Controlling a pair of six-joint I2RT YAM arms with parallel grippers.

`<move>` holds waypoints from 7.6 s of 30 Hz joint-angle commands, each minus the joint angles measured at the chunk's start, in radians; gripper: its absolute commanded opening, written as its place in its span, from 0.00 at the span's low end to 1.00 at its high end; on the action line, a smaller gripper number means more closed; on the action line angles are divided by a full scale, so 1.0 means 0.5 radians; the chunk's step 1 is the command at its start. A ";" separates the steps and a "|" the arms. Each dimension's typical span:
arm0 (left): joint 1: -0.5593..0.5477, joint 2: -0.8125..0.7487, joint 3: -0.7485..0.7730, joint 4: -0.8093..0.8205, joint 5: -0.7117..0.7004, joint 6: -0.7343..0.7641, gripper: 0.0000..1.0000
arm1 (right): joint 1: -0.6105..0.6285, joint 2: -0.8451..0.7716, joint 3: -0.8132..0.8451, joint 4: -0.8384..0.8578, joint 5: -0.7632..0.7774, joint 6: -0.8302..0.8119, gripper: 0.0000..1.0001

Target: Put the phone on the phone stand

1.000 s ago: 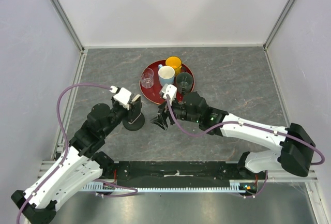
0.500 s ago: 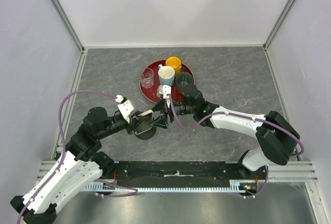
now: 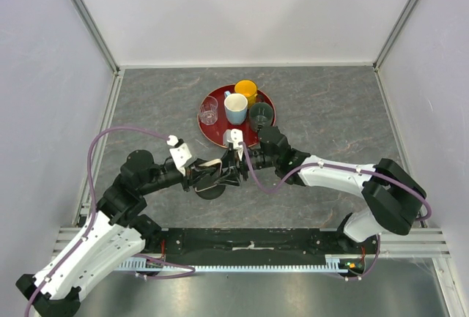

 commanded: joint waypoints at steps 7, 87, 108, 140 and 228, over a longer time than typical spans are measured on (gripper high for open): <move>0.004 -0.107 -0.084 0.442 0.007 -0.027 0.02 | 0.070 -0.012 -0.108 0.474 0.044 0.272 0.16; 0.001 -0.591 -0.670 0.629 -0.460 -1.294 0.68 | -0.390 -0.359 -0.178 0.097 0.225 0.316 0.00; 0.004 0.126 -1.118 1.853 -0.306 -1.251 0.77 | -0.529 -0.264 -0.151 0.017 -0.174 0.288 0.00; 0.096 0.755 -0.959 2.192 -0.057 -1.098 0.11 | -0.538 -0.175 -0.086 -0.088 -0.214 0.171 0.00; -0.149 -0.153 0.363 -0.576 -1.220 -1.438 0.75 | -0.127 -0.187 0.037 -0.174 0.351 0.306 0.12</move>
